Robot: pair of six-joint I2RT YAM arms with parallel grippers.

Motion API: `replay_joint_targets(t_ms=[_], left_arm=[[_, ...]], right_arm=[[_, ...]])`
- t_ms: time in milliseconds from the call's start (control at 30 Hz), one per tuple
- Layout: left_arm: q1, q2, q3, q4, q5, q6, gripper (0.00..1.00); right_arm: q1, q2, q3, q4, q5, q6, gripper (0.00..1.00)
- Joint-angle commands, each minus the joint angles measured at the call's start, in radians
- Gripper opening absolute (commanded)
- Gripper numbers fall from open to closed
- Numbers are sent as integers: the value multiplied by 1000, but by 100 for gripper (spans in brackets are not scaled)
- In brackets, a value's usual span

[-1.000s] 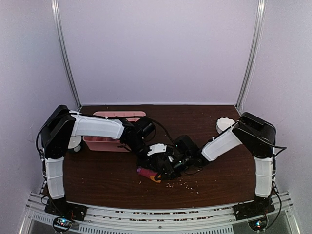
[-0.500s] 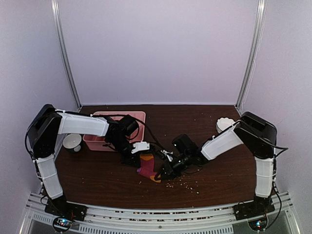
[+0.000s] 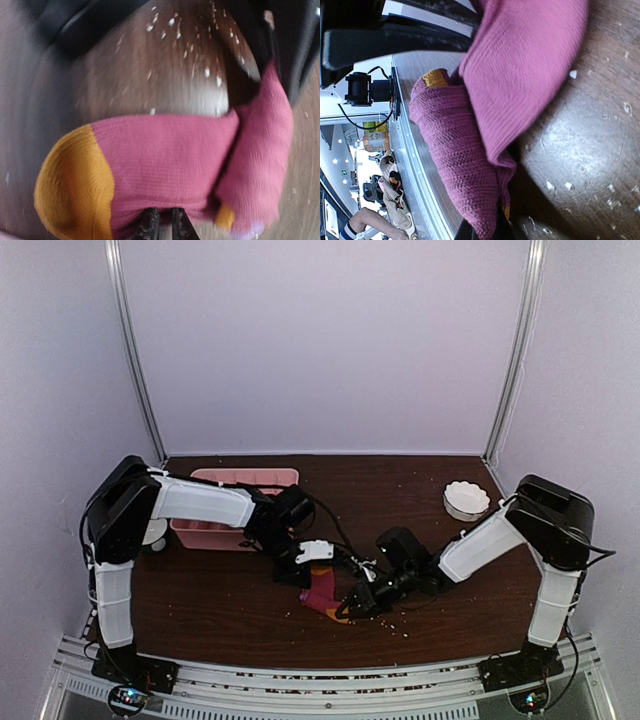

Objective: Roll the socks
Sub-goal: Roll the sock.

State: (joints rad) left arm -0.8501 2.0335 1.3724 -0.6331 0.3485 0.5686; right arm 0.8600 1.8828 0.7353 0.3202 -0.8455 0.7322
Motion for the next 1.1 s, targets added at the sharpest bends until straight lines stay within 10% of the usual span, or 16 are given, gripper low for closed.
replay_joint_targets(t_ms=[0, 567, 1067], left_arm=[[-32, 67, 87, -15, -13, 7, 12], [-38, 142, 196, -106, 65, 41, 10], [-46, 188, 281, -145, 139, 18, 8]], right_arm=[[25, 37, -49, -142, 106, -3, 0], [8, 101, 192, -326, 27, -128, 0], [12, -25, 131, -54, 35, -82, 0]])
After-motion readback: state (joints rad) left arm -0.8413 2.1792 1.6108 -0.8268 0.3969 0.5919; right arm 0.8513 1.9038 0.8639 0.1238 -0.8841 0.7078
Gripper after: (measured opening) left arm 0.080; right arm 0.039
